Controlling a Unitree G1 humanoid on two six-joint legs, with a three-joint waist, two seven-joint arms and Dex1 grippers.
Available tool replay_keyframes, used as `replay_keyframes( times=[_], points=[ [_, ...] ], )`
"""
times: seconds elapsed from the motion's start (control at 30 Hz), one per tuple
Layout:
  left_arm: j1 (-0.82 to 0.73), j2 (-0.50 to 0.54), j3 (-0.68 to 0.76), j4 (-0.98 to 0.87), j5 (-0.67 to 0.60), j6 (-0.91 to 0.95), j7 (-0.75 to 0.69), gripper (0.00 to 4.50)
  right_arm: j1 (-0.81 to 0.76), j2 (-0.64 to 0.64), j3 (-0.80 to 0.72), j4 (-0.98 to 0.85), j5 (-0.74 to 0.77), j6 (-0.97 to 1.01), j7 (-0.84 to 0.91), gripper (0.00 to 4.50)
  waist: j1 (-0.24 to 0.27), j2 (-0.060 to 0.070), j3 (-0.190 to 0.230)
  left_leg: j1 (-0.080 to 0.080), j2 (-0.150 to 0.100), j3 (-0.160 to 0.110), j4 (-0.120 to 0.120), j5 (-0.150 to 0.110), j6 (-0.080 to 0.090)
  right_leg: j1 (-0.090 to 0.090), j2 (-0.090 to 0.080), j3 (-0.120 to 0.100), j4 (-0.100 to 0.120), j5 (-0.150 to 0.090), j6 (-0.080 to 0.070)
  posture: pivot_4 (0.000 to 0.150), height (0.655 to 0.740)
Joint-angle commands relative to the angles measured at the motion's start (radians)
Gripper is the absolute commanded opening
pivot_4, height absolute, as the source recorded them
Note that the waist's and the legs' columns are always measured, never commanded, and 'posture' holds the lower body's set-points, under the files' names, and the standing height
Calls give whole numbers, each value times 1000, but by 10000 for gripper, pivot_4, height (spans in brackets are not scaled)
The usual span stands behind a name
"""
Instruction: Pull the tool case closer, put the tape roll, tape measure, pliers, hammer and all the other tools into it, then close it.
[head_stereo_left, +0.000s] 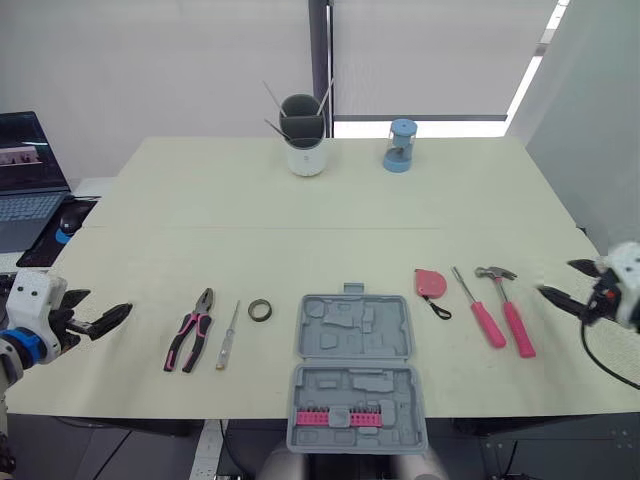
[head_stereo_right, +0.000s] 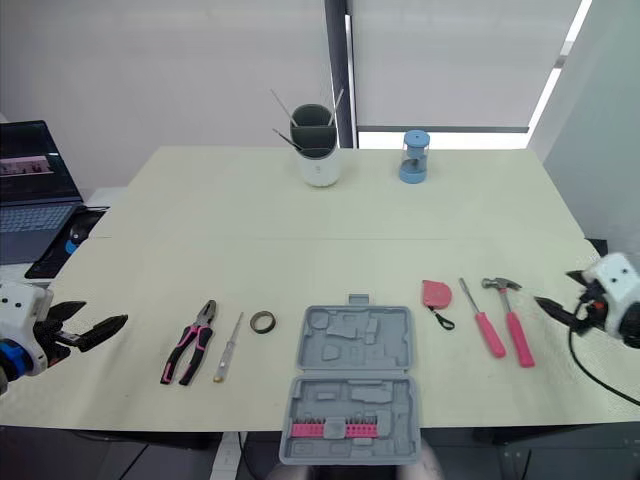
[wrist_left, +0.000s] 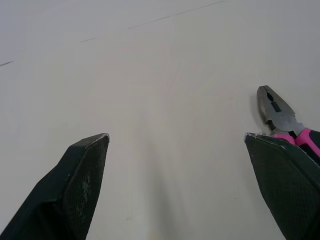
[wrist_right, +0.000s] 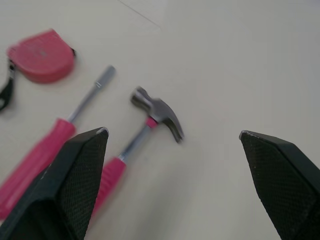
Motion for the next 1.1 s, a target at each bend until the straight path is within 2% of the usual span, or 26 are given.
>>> replay_keyframes(
  times=[0.03,0.2,0.33,0.57,0.7,0.8,1.03,1.1],
  points=[
    [0,35,-8,-82,4,21,-9,45000,-41,57,68,-259,86,102,8,44592,3,0,0,0,0,-1,0,0,0,0,0,0,0,0,0,1500,7400],
    [2,38,-40,-189,0,65,-27,45000,-72,193,181,-594,241,256,-14,44592,7,0,0,-2,1,-5,0,0,0,0,0,-1,-1,0,0,1500,7400],
    [10,45,-74,-281,3,93,-55,45000,-105,252,241,-734,298,331,-51,44592,12,0,0,-4,-1,-7,0,0,-1,-1,-1,-1,-3,0,0,1500,7400],
    [-9,99,-207,-454,27,91,-176,45000,-144,317,280,-809,349,383,-105,44592,13,-1,0,-5,-2,-8,0,0,-1,-1,-1,-2,-3,0,0,1500,7400],
    [-79,118,-338,-456,89,-35,-279,45000,-142,329,314,-795,303,359,-115,44592,13,-1,0,-5,-2,-8,0,0,-1,-1,0,-2,-3,0,0,1500,7400],
    [-135,113,-432,-389,137,-149,-362,38761,-140,344,331,-771,274,335,-125,45000,10,-1,0,-4,-2,-7,0,0,-1,-1,0,-2,-3,0,0,1500,7400],
    [-306,31,-587,-147,268,-377,-398,16095,-108,330,363,-773,222,302,-115,45000,4,-1,0,-4,-4,-5,0,0,0,-2,2,-4,-2,0,0,1500,7400],
    [-341,4,-610,-99,279,-406,-402,16095,-100,328,364,-781,222,306,-118,45000,4,-1,0,-4,-4,-5,0,0,0,-2,2,-3,-2,0,0,1500,7400]
  ],
)
